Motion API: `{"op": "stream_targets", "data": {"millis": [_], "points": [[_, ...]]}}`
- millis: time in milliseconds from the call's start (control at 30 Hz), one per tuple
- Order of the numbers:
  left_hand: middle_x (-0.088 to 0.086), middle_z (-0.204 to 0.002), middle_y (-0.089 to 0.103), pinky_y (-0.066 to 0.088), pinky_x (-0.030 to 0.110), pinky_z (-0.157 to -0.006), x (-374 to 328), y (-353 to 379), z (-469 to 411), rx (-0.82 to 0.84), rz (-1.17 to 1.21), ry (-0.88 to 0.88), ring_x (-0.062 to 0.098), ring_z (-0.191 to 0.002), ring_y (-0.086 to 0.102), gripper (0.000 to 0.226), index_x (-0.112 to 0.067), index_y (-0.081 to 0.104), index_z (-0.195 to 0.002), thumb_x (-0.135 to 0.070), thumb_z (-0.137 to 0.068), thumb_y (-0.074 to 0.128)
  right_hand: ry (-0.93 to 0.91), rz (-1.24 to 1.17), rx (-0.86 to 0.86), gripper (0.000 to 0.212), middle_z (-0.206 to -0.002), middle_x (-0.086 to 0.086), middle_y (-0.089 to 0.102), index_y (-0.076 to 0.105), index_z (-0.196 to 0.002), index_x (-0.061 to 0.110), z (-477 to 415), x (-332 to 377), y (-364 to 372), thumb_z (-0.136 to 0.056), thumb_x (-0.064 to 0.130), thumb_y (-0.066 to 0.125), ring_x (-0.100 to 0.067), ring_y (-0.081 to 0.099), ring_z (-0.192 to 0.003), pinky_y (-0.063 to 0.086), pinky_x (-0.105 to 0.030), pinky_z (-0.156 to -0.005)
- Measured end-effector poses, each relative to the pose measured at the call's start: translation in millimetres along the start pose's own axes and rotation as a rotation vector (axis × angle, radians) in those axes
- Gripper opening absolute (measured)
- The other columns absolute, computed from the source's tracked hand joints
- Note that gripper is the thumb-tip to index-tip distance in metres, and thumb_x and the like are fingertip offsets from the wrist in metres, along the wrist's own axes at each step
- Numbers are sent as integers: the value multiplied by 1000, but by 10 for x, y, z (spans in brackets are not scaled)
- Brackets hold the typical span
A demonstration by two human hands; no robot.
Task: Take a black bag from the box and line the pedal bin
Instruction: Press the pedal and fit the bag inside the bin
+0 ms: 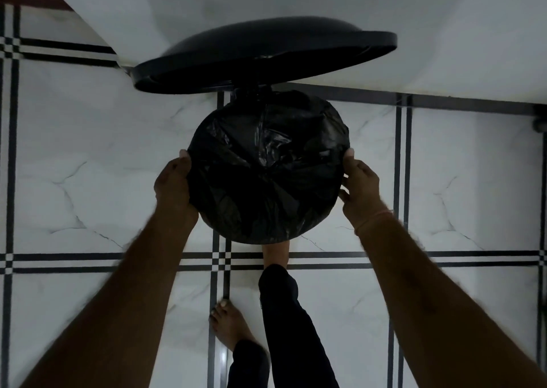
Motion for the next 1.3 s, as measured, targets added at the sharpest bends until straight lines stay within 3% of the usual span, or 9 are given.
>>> {"op": "stream_targets", "data": {"millis": [100, 267, 433, 633, 733, 900, 1100, 1200, 1300], "points": [[10, -115, 74, 56, 47, -102, 96, -71, -99, -40, -64, -88, 33, -117, 69, 22, -17, 76, -93, -37, -94, 71, 171, 62, 62, 54, -107, -6, 69, 70, -117, 7, -136, -78, -53, -94, 55, 62, -19, 56, -89, 43, -33, -74], [5, -104, 72, 60, 32, -84, 121, 21, -103, 7, -78, -131, 21, -96, 69, 14, -17, 72, -96, -28, -100, 65, 141, 165, -11, 32, -63, -5, 44, 53, -76, 10, -247, 11, -54, -97, 30, 67, -14, 37, -51, 31, -19, -38], [5, -98, 70, 61, 25, -65, 30, 29, -173, 67, -133, -84, 19, -82, 68, 19, -20, 64, -98, -4, -102, 55, -65, 210, 31, 24, -75, -12, 64, 64, -92, 9, -194, 280, 60, -91, -11, 52, -20, 59, -64, 52, -24, -57], [1, -108, 75, 60, 37, -89, -179, 213, -115, 169, -104, -19, 22, -106, 71, 31, -18, 72, -110, -40, -106, 50, -85, 369, 314, 71, -120, -11, 74, 73, -120, 7, -108, 422, 242, -93, 68, 50, -24, 68, -117, 53, -40, -100], [17, -136, 66, 53, 45, -106, -206, 266, -137, 225, -95, -37, 32, -127, 64, 70, -4, 64, -131, -59, -88, 69, -109, 351, 234, 59, -111, -15, 75, 70, -112, -3, -142, 509, 280, -95, 52, 62, -29, 71, -106, 58, -41, -92], [9, -130, 71, 56, 32, -101, -254, 319, -227, 239, -130, -133, 19, -120, 69, 39, -16, 69, -129, -41, -101, 60, 153, 270, 183, 43, -109, -6, 75, 74, -102, 10, -387, 505, 497, -89, 51, 70, -23, 69, -106, 53, -40, -101], [0, -107, 69, 58, 29, -82, -207, 363, -272, 216, -321, -47, 17, -99, 68, 31, -15, 60, -134, -23, -109, 43, 159, 415, 88, 20, -76, -11, 59, 61, -79, 1, -525, 423, 498, -99, 3, 56, -21, 55, -65, 51, -21, -47], [9, -130, 71, 54, 37, -102, -188, 296, -202, 203, -157, -76, 24, -123, 67, 44, -14, 68, -128, -47, -104, 50, -111, 479, -116, 22, -94, -6, 68, 68, -94, 10, -435, 590, 367, -95, 32, 62, -22, 65, -89, 60, -33, -79], [10, -132, 69, 53, 41, -106, -168, 244, -155, 142, -99, -61, 25, -119, 67, 48, -8, 70, -121, -49, -98, 60, -916, 652, -302, 26, -113, -6, 61, 61, -114, 12, 547, 1107, 543, -101, 34, 56, -22, 58, -105, 51, -36, -88]]}}
Point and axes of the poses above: each hand's wrist, its own z-axis away from the middle knuckle, its own y-axis out of the palm, x = y × z, the point moved 7 cm from there along -z, towards the middle knuckle
